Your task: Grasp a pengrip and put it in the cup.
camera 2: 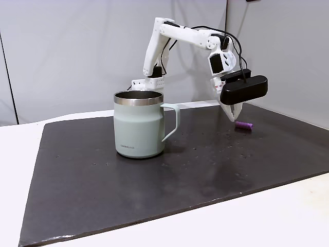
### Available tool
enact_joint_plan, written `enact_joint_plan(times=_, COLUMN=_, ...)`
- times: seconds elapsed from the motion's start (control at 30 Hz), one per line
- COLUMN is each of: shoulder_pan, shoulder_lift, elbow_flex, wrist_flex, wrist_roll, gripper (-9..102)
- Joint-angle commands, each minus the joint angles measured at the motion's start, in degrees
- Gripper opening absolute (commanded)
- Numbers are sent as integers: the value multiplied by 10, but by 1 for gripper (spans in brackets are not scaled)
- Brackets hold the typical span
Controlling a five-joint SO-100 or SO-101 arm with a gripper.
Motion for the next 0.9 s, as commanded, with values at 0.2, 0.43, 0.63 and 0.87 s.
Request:
enact_joint_plan(times=0.2, shoulder_pan=-3, shoulder_lift=25, elbow_flex=-21, wrist_flex=-17, wrist_roll=-137, gripper=8)
enact_joint_plan(times=0.43, shoulder_pan=-18, shoulder_lift=-11, elbow_flex=-74, wrist_flex=7, wrist_roll=-208, gripper=19)
enact_joint_plan(times=0.63, shoulder_pan=-45, shoulder_lift=-64, elbow_flex=-149, wrist_flex=43, wrist_roll=-232, gripper=21)
enact_joint_plan(times=0.87, shoulder_pan=-73, shoulder_lift=-121, elbow_flex=-223, wrist_flex=110, wrist_roll=-274, gripper=23)
